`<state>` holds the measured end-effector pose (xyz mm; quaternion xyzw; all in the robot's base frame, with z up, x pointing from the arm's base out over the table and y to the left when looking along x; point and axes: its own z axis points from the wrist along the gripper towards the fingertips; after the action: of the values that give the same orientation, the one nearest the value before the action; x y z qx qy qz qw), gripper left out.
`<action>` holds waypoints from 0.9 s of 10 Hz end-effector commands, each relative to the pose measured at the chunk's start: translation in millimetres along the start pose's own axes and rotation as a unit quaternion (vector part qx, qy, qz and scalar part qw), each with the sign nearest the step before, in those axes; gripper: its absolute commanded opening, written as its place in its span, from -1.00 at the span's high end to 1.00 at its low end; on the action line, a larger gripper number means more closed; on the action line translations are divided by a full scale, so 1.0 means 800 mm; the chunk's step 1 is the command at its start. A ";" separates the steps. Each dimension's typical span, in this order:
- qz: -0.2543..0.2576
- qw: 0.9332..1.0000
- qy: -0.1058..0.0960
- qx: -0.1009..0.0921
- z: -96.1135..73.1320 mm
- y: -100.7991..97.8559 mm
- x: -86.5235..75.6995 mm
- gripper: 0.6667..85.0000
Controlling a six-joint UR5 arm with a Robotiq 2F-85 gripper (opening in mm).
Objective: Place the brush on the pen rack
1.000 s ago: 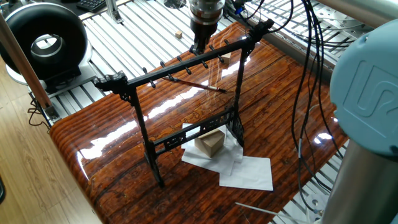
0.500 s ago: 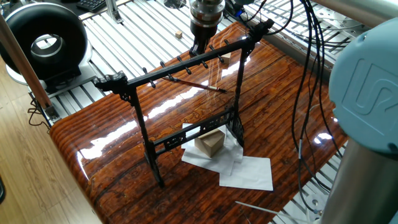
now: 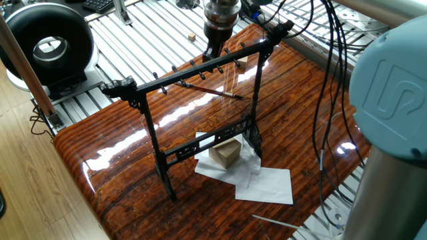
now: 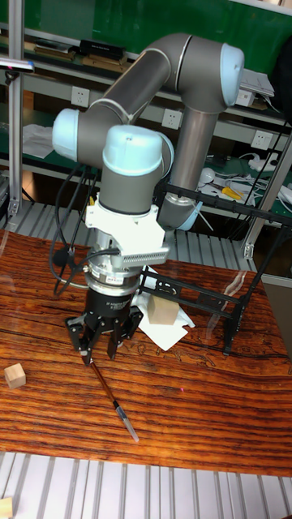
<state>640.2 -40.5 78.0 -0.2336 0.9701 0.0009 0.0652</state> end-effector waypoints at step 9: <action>0.020 0.999 -0.024 -0.012 0.070 0.015 0.007 -0.07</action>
<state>638.1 -34.9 35.3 -0.2245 0.9715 0.0160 0.0746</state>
